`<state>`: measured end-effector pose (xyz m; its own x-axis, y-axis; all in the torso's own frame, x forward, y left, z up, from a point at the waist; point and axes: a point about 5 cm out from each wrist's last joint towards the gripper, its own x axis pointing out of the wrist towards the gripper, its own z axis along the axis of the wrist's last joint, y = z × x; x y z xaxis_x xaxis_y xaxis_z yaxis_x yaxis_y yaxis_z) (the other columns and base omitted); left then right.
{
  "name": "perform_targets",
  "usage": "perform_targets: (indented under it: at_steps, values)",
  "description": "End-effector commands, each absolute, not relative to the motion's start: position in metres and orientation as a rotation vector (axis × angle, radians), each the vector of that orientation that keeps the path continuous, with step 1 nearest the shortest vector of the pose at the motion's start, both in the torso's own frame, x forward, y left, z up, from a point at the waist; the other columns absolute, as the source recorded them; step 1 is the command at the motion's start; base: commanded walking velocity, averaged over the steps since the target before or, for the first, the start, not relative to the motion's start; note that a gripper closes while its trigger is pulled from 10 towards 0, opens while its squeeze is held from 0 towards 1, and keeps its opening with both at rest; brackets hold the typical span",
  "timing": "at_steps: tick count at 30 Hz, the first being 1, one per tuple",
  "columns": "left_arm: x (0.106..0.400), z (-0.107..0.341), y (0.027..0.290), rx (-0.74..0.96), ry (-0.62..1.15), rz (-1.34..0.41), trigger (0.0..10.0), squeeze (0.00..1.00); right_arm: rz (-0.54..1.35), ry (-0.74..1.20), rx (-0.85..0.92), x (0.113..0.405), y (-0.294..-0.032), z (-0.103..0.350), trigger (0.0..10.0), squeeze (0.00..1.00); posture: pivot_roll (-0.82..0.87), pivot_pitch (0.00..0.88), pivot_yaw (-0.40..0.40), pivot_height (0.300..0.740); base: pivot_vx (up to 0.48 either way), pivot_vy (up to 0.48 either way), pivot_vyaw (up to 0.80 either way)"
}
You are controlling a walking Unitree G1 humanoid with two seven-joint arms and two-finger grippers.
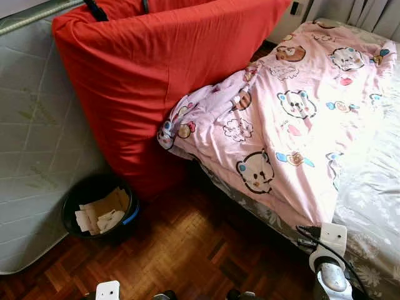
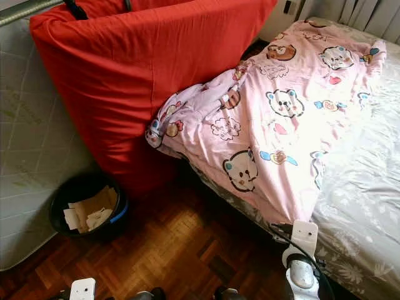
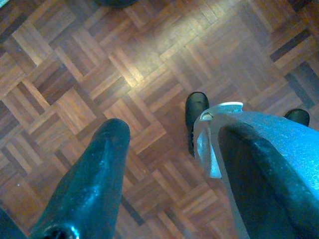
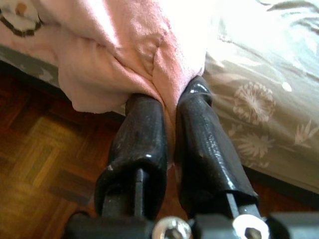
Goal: Clean up the room
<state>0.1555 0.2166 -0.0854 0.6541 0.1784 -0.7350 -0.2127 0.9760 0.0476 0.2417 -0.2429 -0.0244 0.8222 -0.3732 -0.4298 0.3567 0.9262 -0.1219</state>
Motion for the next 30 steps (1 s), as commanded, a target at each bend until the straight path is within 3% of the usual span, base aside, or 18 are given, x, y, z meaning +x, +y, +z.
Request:
perform_targets:
  at_steps: [1, 3, 4, 5, 21, 22, 23, 24, 27, 30]
  values:
    - [0.145, -0.09, 0.215, -0.033, 0.866, 0.222, 10.0, 0.0, -0.39, 0.526, -0.039, 0.229, -0.242, -0.035, 10.0, 0.0, -0.06, 0.196, -0.006, 0.74, 0.0, 0.0, 0.0]
    - [0.145, -0.09, 0.215, -0.032, 0.864, 0.221, 10.0, 0.0, -0.386, 0.531, -0.034, 0.228, -0.242, -0.036, 10.0, 0.01, -0.06, 0.196, -0.006, 0.74, 0.0, 0.0, 0.0]
    - [0.145, -0.09, 0.215, -0.031, 0.863, 0.221, 10.0, 0.0, -0.385, 0.532, -0.033, 0.228, -0.242, -0.036, 10.0, 0.51, -0.06, 0.196, -0.006, 0.74, 0.0, 0.0, 0.0]
    - [0.145, -0.09, 0.215, -0.031, 0.863, 0.221, 10.0, 0.0, -0.383, 0.534, -0.033, 0.228, -0.242, -0.036, 10.0, 0.85, -0.06, 0.196, -0.006, 0.74, 0.0, 0.0, 0.0]
    - [0.148, -0.089, 0.214, -0.031, 0.849, 0.219, 10.0, 0.0, -0.376, 0.554, -0.046, 0.226, -0.243, -0.038, 10.0, 0.82, -0.06, 0.197, -0.008, 0.74, 0.0, 0.0, 0.0]
    - [0.148, -0.089, 0.214, -0.031, 0.848, 0.219, 10.0, 0.0, -0.366, 0.56, -0.048, 0.226, -0.241, -0.039, 10.0, 0.63, -0.06, 0.197, -0.009, 0.74, 0.0, 0.0, 0.0]
    - [0.148, -0.089, 0.214, -0.031, 0.848, 0.219, 10.0, 0.0, -0.366, 0.56, -0.048, 0.226, -0.241, -0.039, 10.0, 0.63, -0.06, 0.197, -0.009, 0.74, 0.0, 0.0, 0.0]
    - [0.148, -0.089, 0.213, -0.031, 0.847, 0.219, 10.0, 0.0, -0.353, 0.567, -0.049, 0.225, -0.24, -0.04, 10.0, 0.0, -0.06, 0.195, -0.009, 0.74, 0.0, 0.0, 0.0]
    - [0.148, -0.089, 0.213, -0.031, 0.846, 0.218, 10.0, 0.0, -0.307, 0.6, -0.019, 0.221, -0.234, -0.045, 10.0, 0.0, -0.06, 0.195, -0.008, 0.74, 0.0, 0.0, 0.0]
    - [0.149, -0.088, 0.213, -0.031, 0.845, 0.215, 10.0, 0.0, -0.25, 0.682, 0.122, 0.211, -0.218, -0.059, 10.0, 0.0, -0.07, 0.195, -0.009, 0.74, 0.0, 0.0, 0.0]
